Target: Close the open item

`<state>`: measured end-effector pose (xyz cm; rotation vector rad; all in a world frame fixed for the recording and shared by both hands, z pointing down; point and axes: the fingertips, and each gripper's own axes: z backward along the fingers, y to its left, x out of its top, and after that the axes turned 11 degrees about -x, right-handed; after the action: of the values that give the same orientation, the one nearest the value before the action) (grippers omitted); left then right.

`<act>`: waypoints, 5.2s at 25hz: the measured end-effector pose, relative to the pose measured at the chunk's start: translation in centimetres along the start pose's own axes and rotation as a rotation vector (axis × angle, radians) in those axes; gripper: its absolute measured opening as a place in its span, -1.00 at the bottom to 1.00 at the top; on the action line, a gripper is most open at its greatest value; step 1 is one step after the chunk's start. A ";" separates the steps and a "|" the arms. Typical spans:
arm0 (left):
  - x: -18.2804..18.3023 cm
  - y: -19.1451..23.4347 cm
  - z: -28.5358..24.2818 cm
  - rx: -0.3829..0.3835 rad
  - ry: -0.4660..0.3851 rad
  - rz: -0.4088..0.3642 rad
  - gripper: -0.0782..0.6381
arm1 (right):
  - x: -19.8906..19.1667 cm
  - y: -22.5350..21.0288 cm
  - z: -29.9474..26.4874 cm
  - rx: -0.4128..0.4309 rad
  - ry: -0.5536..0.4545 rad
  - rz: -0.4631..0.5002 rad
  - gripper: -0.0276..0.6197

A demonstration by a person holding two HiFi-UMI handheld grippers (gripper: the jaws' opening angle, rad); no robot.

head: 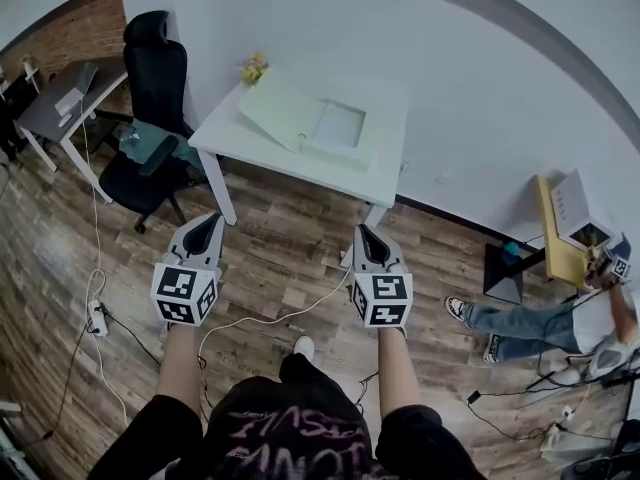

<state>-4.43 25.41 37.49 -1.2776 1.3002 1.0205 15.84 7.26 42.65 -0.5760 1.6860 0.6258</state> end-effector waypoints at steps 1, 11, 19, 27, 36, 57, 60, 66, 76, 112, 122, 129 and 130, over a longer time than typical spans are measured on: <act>0.2 0.4 -1.2 0.004 0.002 0.002 -0.74 | 0.2 -0.5 -1.3 0.005 0.002 0.003 -0.83; 1.6 3.2 -9.4 0.049 0.006 0.003 -0.74 | 1.7 -4.1 -10.2 0.018 0.002 -0.013 -0.83; 2.3 5.5 -11.7 0.093 -0.012 0.016 -0.74 | 1.8 -4.8 -14.2 0.046 -0.004 -0.009 -0.83; 1.9 8.6 -15.1 0.108 -0.026 0.018 -0.74 | 1.2 -4.7 -18.7 0.049 0.001 0.013 -0.83; 0.8 14.1 -22.1 0.063 -0.014 0.020 -0.74 | 1.6 -4.5 -26.4 0.028 0.011 0.002 -0.83; -1.8 35.0 -38.8 -0.058 0.072 0.082 -0.74 | 5.3 1.0 -49.1 -0.046 0.097 0.009 -0.83; -2.4 37.3 -40.7 -0.084 0.086 0.078 -0.74 | 5.8 1.8 -51.8 -0.063 0.104 0.018 -0.83; -3.2 40.5 -43.0 -0.123 0.085 0.094 -0.74 | 6.9 2.4 -54.8 -0.100 0.105 -0.040 -0.83; -5.0 41.5 -44.9 -0.174 0.109 0.108 -0.74 | 7.0 2.5 -56.6 -0.133 0.132 0.036 -0.83; -8.5 35.6 -50.9 -0.445 0.144 0.130 -0.65 | 0.6 -2.7 -56.8 -0.200 0.245 0.026 -0.83; -6.0 29.0 -52.5 -0.577 0.120 0.042 -0.65 | 0.6 -6.8 -53.0 -0.275 0.231 -0.001 -0.83; -4.3 24.3 -53.9 -0.655 0.107 -0.009 -0.65 | -0.1 -10.2 -49.6 -0.338 0.229 -0.034 -0.83; -4.2 23.6 -54.1 -0.666 0.108 -0.012 -0.65 | -0.4 -10.9 -49.0 -0.350 0.229 -0.037 -0.83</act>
<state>-33.21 -25.37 47.30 -1.8506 1.0567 1.4602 -11.85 -33.94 50.17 -0.9559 1.7851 0.8621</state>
